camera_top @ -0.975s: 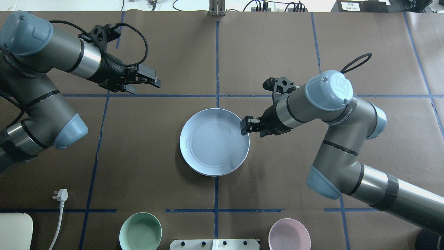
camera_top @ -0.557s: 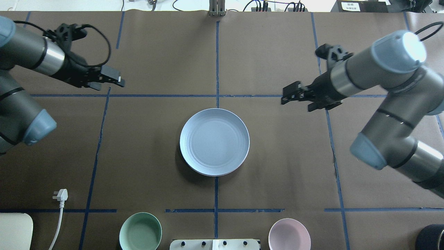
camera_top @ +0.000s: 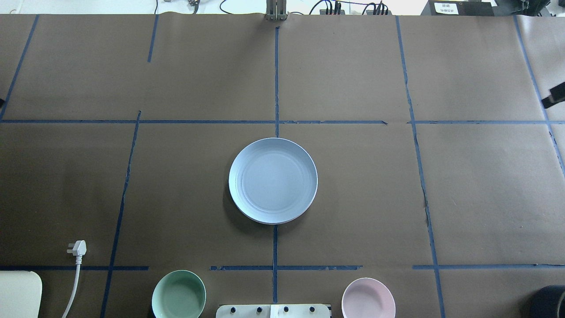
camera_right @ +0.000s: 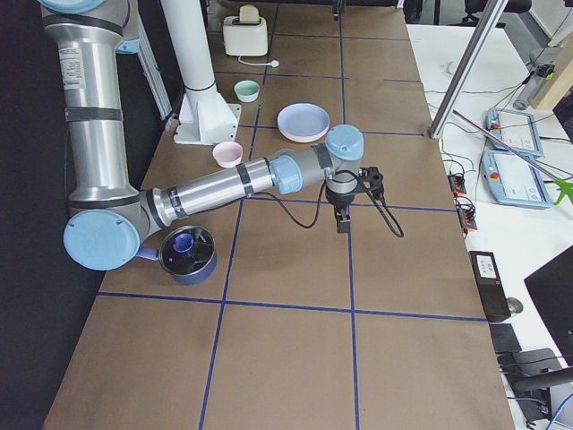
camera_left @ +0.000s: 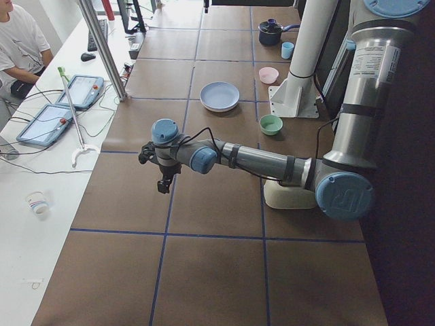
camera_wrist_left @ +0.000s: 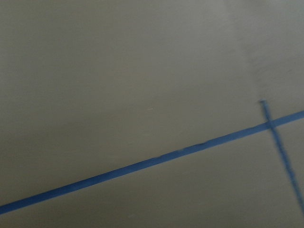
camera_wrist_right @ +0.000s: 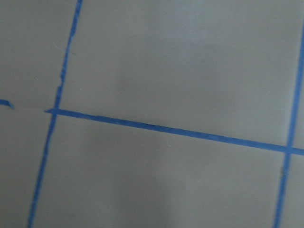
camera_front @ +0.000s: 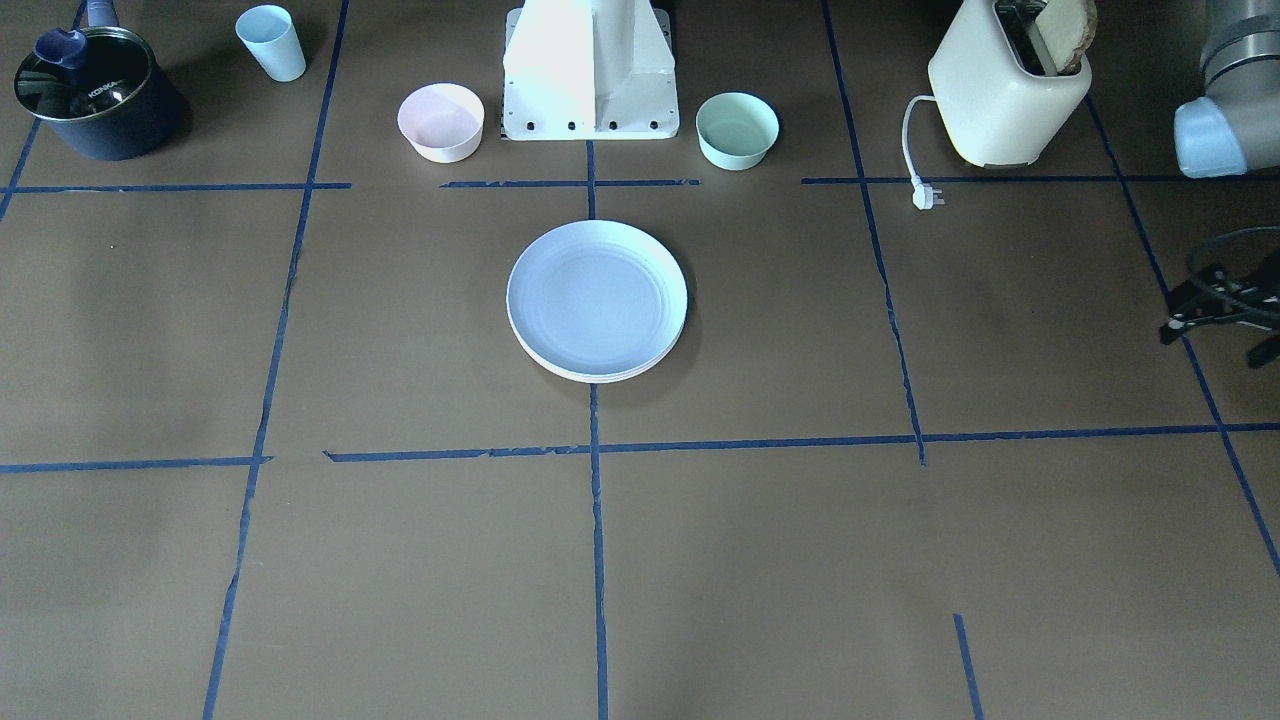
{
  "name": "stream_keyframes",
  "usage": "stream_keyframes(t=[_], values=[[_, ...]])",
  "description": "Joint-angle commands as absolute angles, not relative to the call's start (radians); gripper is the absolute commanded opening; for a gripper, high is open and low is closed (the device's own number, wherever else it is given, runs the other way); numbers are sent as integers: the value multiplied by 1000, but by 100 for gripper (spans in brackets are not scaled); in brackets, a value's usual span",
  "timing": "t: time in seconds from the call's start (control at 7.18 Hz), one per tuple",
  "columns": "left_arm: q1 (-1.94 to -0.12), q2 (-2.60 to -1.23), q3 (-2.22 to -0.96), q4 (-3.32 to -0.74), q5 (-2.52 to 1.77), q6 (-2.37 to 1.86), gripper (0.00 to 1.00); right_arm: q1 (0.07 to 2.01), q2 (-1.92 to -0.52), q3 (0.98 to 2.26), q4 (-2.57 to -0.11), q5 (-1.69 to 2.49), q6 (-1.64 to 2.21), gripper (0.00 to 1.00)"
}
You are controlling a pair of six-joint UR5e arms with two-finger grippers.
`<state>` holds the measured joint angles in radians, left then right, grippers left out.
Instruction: Stack three plates with pink and blue
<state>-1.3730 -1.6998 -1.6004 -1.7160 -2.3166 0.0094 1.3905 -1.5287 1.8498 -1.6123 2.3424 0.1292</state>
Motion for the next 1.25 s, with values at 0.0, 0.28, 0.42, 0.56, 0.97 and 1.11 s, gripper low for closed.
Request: stream_keyframes(t=[0.0,0.28,0.42,0.56,0.97,1.11], values=[[-1532,-1694,-1609,-1438,-2318,244,100,1517,-1554,1781,-1787,2342,-214,100],[-1534,-1687,-1609,-1381,-2324,241,100,1526,-1542,1767,-1795,2355,-210,100],[-1534,-1674,-1602,-1382,-2383,238,100,1526,-1540,1770,-1793,2361,-196,100],[-1534,-1671,-1597,-1382,-2426,235,100,1525,-1540,1770,-1792,2370,-193,100],[-1532,-1657,-1606,-1382,-2428,230,100,1520,-1548,1770,-1790,2365,-172,100],[-1531,-1654,-1595,-1382,-2430,230,100,1520,-1551,1773,-1790,2368,-172,100]])
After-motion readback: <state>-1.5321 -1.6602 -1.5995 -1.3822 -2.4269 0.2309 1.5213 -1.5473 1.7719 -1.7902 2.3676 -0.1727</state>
